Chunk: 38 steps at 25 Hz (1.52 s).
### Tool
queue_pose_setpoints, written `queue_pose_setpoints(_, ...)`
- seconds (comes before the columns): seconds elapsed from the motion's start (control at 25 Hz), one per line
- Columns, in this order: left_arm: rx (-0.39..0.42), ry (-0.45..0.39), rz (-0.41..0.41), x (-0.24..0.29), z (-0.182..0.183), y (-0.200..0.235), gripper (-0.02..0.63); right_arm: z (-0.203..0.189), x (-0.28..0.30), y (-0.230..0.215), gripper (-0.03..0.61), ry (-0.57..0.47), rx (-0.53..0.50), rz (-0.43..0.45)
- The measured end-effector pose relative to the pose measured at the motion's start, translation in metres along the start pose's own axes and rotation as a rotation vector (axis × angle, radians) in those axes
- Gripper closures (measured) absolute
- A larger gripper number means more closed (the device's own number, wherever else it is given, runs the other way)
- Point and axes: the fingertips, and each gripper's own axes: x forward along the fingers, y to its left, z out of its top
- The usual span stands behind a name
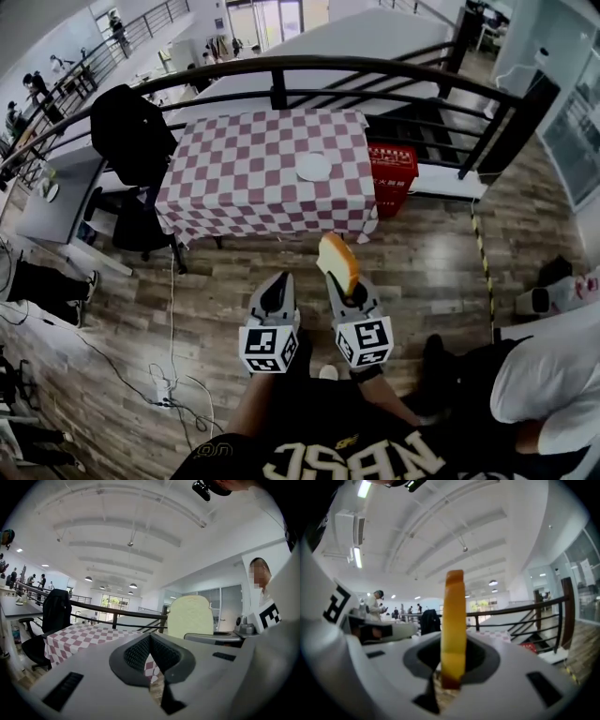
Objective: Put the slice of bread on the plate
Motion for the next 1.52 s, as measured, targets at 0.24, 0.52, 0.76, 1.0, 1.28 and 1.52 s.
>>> queue_pose_setpoints(0.24, 0.019, -0.025, -0.07, 0.124, 0.012, 0.053, 0.595, -0.002, 0.097, -0.049, 0.482, 0.008, -0.005, -0.075)
queue_pose_setpoints(0.52, 0.044, -0.061, -0.131, 0.247, 0.072, 0.133, 0.595, 0.059, 0.241, -0.089, 0.482, -0.046, -0.025, -0.099)
queue_pose_setpoints(0.76, 0.014, -0.051, -0.085, 0.291, 0.07, 0.18, 0.595, 0.048, 0.297, -0.095, 0.482, -0.009, 0.039, 0.036)
queue_pose_setpoints(1.0, -0.039, 0.039, -0.084, 0.334, 0.034, 0.222, 0.595, 0.021, 0.346, -0.112, 0.482, 0.045, 0.174, 0.072)
queue_pose_setpoints(1.28, -0.079, 0.101, -0.103, 0.403, 0.013, 0.21, 0.595, -0.013, 0.393, -0.172, 0.486, 0.202, 0.347, 0.126)
queue_pose_setpoints(1.52, -0.063, 0.184, -0.062, 0.45, -0.021, 0.204, 0.595, -0.083, 0.421, -0.211, 0.486, 0.386, 0.492, 0.164)
